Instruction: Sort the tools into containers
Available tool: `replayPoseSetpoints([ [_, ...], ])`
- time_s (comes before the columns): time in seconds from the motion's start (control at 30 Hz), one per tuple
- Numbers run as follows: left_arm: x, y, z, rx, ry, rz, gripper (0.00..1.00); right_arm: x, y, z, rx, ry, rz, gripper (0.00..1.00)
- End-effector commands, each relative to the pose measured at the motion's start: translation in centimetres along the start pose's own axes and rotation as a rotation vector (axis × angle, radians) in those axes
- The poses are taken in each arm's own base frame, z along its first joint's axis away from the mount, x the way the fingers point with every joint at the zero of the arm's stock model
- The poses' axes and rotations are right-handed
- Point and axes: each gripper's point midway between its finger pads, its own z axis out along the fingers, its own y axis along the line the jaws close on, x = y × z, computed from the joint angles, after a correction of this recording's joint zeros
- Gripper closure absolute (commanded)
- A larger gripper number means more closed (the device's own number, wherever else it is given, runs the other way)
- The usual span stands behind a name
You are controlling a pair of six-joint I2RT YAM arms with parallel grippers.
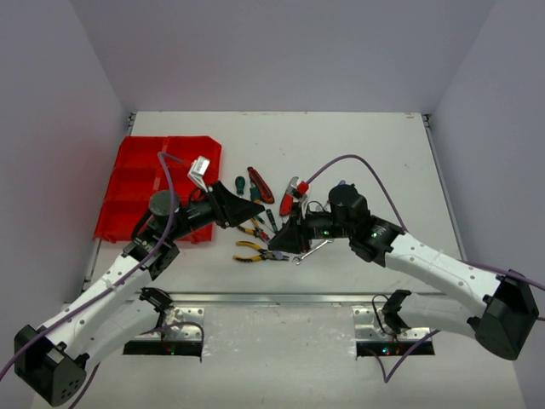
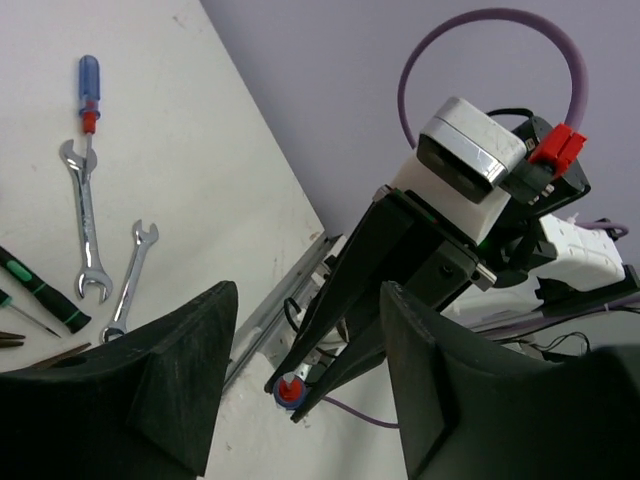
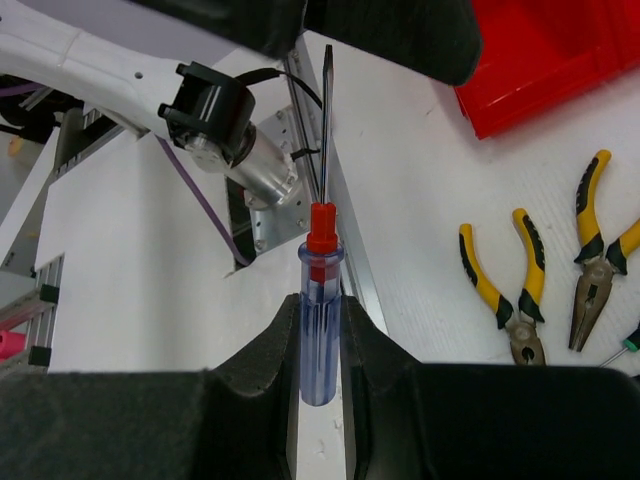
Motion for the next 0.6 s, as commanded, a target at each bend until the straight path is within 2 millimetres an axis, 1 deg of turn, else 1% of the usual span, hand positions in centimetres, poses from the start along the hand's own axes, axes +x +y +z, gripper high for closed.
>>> replayPoseSetpoints([
  [0.0,0.5,-2.6,-0.4,0.110,-0.008,0.005,0.40,-3.1,0.0,0.5,0.027,-0.050,-0.036,1.00],
  [0.07,0.8,-2.6,-0.5,0.110,-0.003,0.004,0.40,-3.4,-0.2,0.6,0.042,-0.058,-0.031,1.00],
  [0.1,0.9,-2.5,-0.5,0.108,-0.001,0.003,0.47,-3.8,-0.2,0.7,0.049,-0.069,-0.026,1.00],
  [0.13,1.0,-2.4,-0.4,0.103,0.003,0.002,0.56,-4.3,-0.1,0.7,0.048,-0.080,-0.024,1.00],
  [0.17,1.1,-2.2,-0.4,0.097,0.007,0.002,0.61,-4.6,0.0,0.7,0.044,-0.085,-0.025,1.00],
  [0.23,1.1,-2.0,-0.3,0.083,0.009,0.007,0.76,-5.1,0.3,0.6,0.038,-0.097,-0.025,1.00],
  [0.3,0.9,-1.7,-0.2,0.060,0.006,0.019,0.94,-5.3,0.5,0.6,0.032,-0.102,-0.024,1.00],
  [0.33,0.8,-1.6,-0.1,0.049,0.006,0.024,1.00,-5.4,0.6,0.7,0.029,-0.103,-0.024,1.00],
  [0.37,0.8,-1.4,-0.1,0.030,0.012,0.025,1.00,-5.4,0.5,0.6,0.028,-0.106,-0.024,1.00],
  [0.43,0.3,-1.7,-0.2,0.029,-0.004,0.043,1.00,-5.4,0.5,0.7,0.031,-0.108,-0.020,1.00],
  [0.5,-0.1,-1.7,-0.2,0.012,-0.017,0.055,1.00,-5.4,0.5,0.6,0.029,-0.111,-0.020,1.00],
  [0.53,-0.3,-1.5,-0.3,-0.004,-0.025,0.059,1.00,-5.4,0.5,0.6,0.031,-0.113,-0.020,0.94],
  [0.57,-0.6,-1.4,-0.3,-0.023,-0.035,0.063,1.00,-5.4,0.4,0.6,0.035,-0.116,-0.020,0.85],
])
